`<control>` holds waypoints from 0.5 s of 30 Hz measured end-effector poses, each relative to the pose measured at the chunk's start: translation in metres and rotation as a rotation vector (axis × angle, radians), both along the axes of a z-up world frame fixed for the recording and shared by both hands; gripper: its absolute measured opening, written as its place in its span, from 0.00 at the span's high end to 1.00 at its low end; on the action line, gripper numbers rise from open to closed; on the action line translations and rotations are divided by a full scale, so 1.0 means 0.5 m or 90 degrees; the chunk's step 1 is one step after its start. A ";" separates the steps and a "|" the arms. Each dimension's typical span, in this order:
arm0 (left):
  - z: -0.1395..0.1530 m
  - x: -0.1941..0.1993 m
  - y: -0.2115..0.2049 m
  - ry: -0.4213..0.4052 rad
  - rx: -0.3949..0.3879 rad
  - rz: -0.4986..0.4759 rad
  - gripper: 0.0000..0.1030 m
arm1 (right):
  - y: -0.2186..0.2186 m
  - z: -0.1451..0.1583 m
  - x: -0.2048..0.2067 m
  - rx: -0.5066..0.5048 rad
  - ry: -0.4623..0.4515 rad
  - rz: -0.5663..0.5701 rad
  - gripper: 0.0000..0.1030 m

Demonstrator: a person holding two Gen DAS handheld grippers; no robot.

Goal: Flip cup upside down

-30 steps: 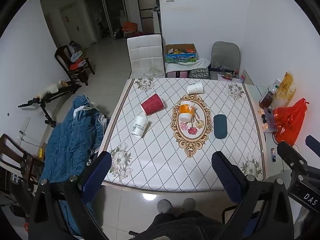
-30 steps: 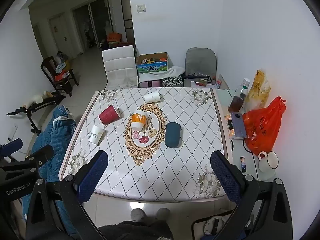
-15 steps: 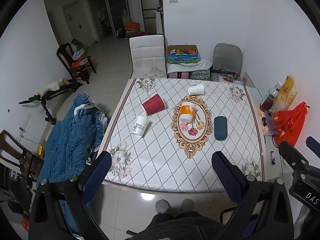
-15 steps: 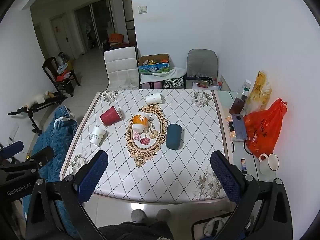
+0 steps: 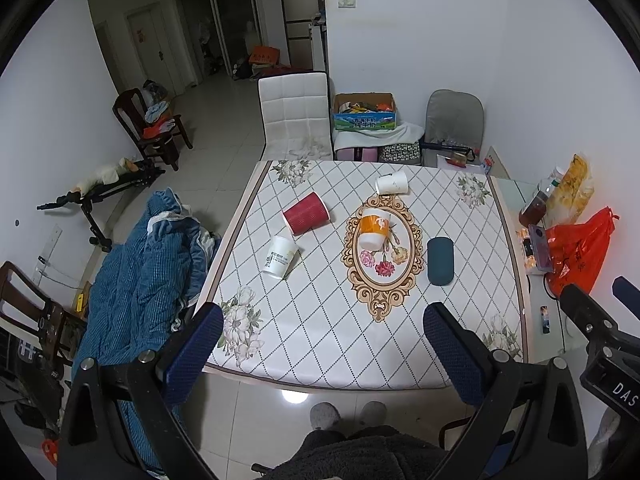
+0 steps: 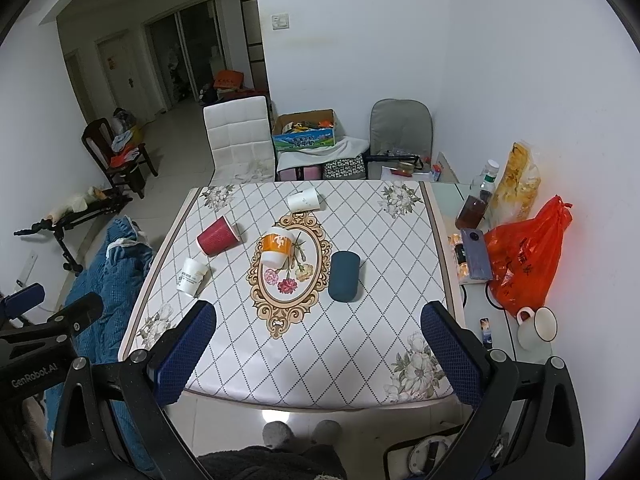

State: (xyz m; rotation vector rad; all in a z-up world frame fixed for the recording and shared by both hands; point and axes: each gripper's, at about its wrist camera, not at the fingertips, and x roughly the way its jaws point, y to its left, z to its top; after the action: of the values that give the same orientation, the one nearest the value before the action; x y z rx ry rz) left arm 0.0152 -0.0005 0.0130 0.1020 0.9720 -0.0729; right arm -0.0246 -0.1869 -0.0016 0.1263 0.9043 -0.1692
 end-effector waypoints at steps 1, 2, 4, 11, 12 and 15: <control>0.001 0.001 -0.002 0.000 0.000 0.000 0.00 | -0.001 0.000 -0.001 0.000 -0.001 -0.001 0.00; 0.002 0.003 -0.003 0.000 -0.001 -0.001 0.00 | -0.002 -0.001 -0.002 0.000 -0.001 -0.002 0.00; 0.004 0.003 -0.006 -0.002 -0.002 -0.002 0.00 | -0.002 0.001 -0.006 0.000 -0.003 -0.004 0.00; 0.005 0.002 -0.009 -0.005 -0.003 -0.004 0.00 | -0.003 0.004 -0.007 0.001 -0.004 -0.004 0.00; 0.005 0.002 -0.009 -0.005 -0.003 -0.003 0.00 | -0.003 0.004 -0.007 0.000 -0.004 -0.004 0.00; 0.005 0.000 -0.008 -0.005 -0.003 -0.003 0.00 | -0.002 0.004 -0.007 0.000 -0.004 -0.004 0.00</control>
State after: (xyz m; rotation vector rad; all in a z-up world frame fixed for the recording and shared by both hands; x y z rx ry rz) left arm 0.0151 -0.0046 0.0153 0.0998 0.9631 -0.0797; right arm -0.0280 -0.1880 0.0006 0.1302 0.8975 -0.1741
